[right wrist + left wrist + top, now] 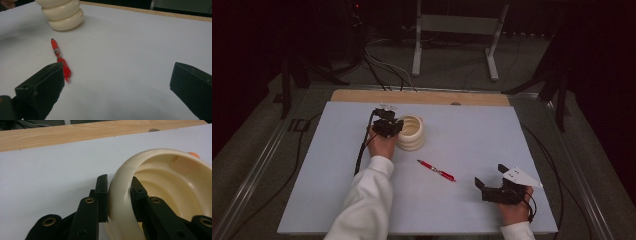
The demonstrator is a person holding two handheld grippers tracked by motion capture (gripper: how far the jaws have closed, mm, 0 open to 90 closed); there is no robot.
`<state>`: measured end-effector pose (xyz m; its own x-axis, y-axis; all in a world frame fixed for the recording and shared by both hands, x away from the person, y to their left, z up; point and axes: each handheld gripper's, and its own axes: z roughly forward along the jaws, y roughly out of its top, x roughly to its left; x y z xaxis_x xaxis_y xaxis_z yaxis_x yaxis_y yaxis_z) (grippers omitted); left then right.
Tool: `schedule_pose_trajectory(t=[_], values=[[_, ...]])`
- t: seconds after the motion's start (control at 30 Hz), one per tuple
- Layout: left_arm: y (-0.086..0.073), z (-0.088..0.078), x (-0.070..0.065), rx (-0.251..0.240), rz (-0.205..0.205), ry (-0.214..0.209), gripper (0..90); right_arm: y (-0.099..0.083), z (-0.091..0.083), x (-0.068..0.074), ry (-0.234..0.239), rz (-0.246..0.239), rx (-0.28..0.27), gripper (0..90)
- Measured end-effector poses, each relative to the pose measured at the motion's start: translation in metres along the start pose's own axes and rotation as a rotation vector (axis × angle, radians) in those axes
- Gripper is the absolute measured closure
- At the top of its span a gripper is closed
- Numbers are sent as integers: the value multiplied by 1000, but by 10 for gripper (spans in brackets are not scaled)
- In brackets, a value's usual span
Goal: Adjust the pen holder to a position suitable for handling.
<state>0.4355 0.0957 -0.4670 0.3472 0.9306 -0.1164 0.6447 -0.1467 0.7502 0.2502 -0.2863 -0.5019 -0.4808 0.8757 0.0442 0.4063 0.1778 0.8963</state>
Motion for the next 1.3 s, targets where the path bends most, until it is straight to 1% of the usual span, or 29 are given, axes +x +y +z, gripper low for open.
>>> schedule_pose_trajectory(t=[0.03,0.1,0.17,0.37,0.57,0.7,0.93,1.13,1.3], values=[[0,-1,1,-9,-3,5,759,0,0,0,0,0,0,0],[1,-3,2,-14,-11,-8,765,0,0,0,0,0,0,0],[1,-5,3,-18,-12,-11,768,0,0,0,-1,0,1,0],[3,-13,6,-30,-2,-25,768,0,0,0,0,0,1,0],[4,-22,9,-28,28,-55,767,0,0,-1,-1,2,2,0],[5,-28,11,-25,58,-58,767,0,0,-1,-1,1,3,0],[6,-40,16,-34,86,-62,768,-1,0,-1,-3,2,4,0],[3,-50,20,-33,118,-73,768,-1,0,-1,-4,4,3,0],[0,-58,24,-25,146,-95,768,-1,0,-1,-5,5,4,0]])
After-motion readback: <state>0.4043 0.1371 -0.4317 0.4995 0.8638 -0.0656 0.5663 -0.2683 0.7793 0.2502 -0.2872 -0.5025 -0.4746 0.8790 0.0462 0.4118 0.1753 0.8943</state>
